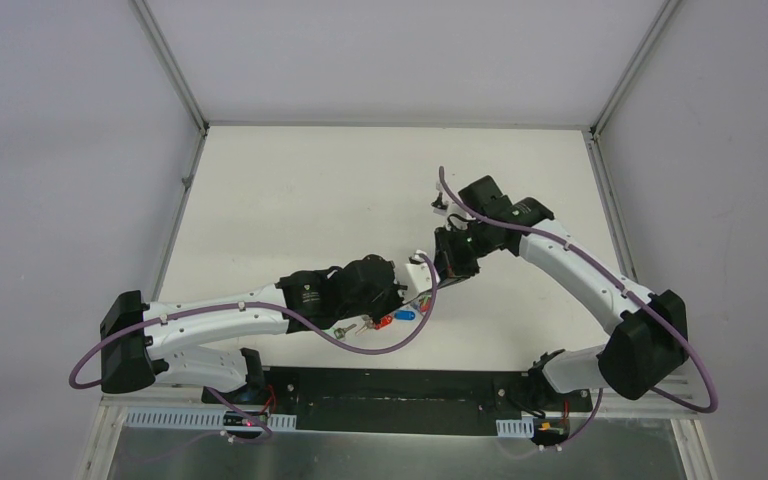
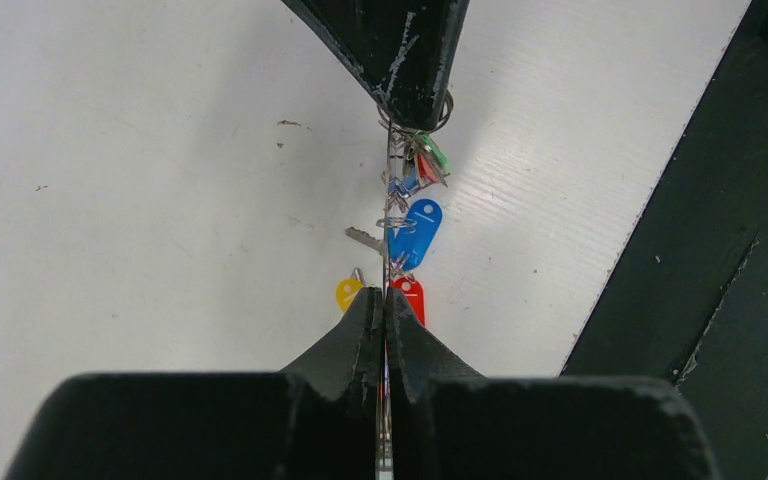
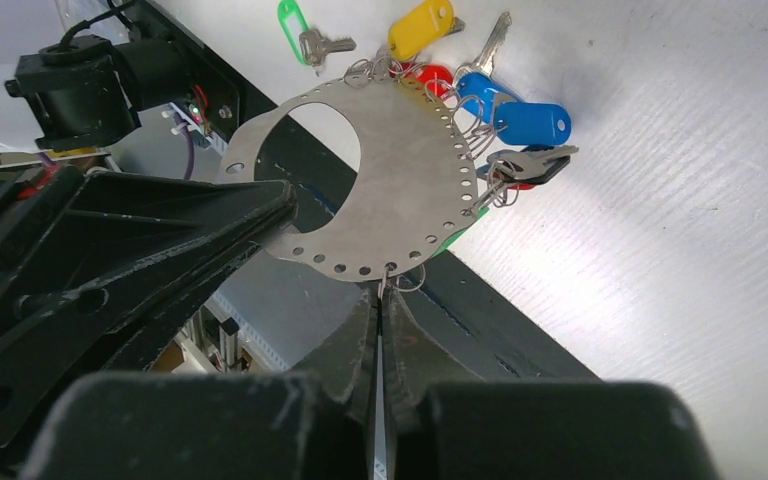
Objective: Put the keys on the keyring
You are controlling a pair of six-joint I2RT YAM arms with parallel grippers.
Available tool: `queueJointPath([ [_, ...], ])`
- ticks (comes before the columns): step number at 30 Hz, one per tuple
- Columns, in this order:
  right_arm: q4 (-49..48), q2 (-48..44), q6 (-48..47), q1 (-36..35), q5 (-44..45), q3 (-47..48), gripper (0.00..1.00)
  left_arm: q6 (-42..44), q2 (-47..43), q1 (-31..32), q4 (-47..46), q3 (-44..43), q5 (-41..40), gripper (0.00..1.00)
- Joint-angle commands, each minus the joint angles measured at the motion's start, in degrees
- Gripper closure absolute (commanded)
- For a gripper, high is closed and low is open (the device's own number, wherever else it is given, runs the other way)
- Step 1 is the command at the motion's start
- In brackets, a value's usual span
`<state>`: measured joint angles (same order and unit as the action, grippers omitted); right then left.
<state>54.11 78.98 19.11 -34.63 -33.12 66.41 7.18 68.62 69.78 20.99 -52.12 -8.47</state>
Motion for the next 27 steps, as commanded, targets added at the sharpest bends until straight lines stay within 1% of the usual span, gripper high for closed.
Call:
queueJointPath([
  [1, 0.1, -0.4, -0.8, 1.1, -5.0, 1.3, 1.0, 1.2, -1.1, 0.1, -2.6, 0.1, -0.3, 1.0],
  [8, -0.3, -3.3, -6.4, 1.2, -6.6, 1.7, 1.0, 1.2, -1.6, 0.1, -2.7, 0.0, 1.0, 1.0],
  [9, -0.2, -3.6, -7.1, 1.3, -7.0, 1.9, 1.0, 1.1, -1.6, 0.1, -2.7, -0.1, 1.0, 0.97],
  [11, 0.1, -3.9, -8.0, 1.2, -7.5, 2.0, 1.0, 0.9, -1.6, 0.1, -2.8, -0.1, 0.8, 0.87],
  [14, 0.9, -3.2, -8.5, 1.3, -8.3, 2.3, 1.0, 1.0, -1.6, 0.1, -2.9, -0.2, -0.1, 0.76],
  [17, 1.3, -2.7, -8.7, 1.2, -9.2, 2.1, 1.0, 0.7, -1.9, 0.1, -2.9, -0.4, -0.2, 0.63],
  [20, 1.5, -2.6, -9.4, 1.2, -9.8, 1.9, 1.0, 0.6, -2.7, 0.1, -3.1, -0.6, 0.1, 0.57],
  [22, 1.6, -2.8, -10.0, 1.2, -9.8, 1.8, 1.0, 1.4, -3.9, 0.1, -4.8, -0.2, 2.1, 0.53],
  [27, 2.3, -2.8, -13.0, 1.2, -9.9, 1.5, 1.0, 4.0, -8.9, 0.0, -12.1, 2.6, 10.6, 0.36],
])
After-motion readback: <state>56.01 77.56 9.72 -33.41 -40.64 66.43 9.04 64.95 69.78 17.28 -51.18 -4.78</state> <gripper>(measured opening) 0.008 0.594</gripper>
